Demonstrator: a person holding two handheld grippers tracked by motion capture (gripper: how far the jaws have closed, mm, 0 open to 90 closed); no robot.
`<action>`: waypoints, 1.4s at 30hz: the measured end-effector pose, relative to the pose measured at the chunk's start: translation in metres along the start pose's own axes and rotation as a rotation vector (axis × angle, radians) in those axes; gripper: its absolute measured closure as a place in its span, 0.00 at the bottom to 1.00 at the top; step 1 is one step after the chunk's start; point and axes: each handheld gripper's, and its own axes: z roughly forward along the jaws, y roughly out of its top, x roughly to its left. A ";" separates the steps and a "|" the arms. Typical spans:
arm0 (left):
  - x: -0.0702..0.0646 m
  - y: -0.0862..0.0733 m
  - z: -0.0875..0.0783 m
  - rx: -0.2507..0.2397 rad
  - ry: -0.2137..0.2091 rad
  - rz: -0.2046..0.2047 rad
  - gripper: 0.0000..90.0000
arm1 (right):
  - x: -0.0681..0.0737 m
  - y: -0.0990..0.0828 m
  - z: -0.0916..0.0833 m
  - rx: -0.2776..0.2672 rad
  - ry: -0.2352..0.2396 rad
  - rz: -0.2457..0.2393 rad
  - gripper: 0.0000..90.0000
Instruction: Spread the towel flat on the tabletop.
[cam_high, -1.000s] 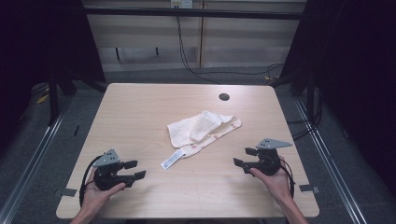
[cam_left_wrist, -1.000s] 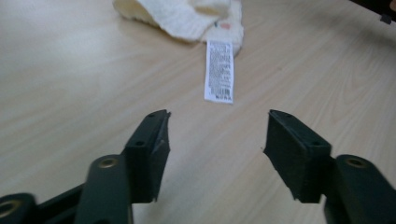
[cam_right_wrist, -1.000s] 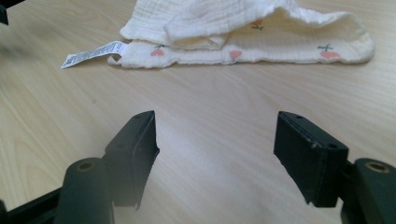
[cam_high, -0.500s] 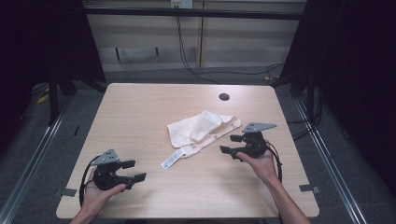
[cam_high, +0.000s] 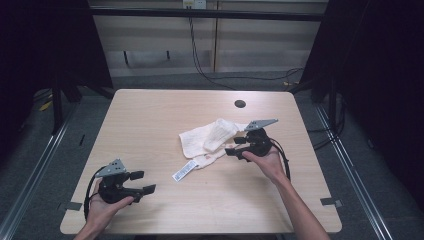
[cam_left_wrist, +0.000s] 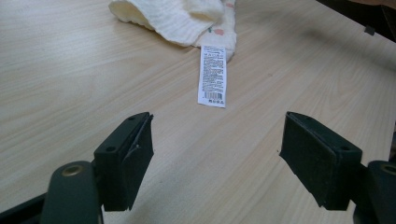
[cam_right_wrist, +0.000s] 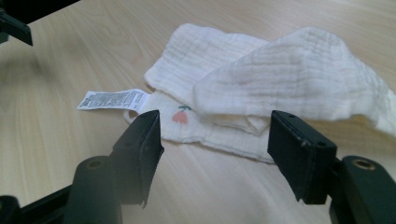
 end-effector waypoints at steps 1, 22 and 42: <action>0.000 0.000 0.000 0.001 -0.004 0.004 0.28 | -0.002 0.002 0.002 0.003 -0.007 -0.005 0.39; 0.000 -0.001 -0.004 -0.002 -0.023 0.025 0.32 | -0.060 0.018 0.051 0.166 -0.191 -0.004 0.30; 0.003 -0.002 -0.005 -0.012 -0.006 -0.002 0.29 | -0.059 0.003 0.067 0.190 -0.192 -0.022 0.66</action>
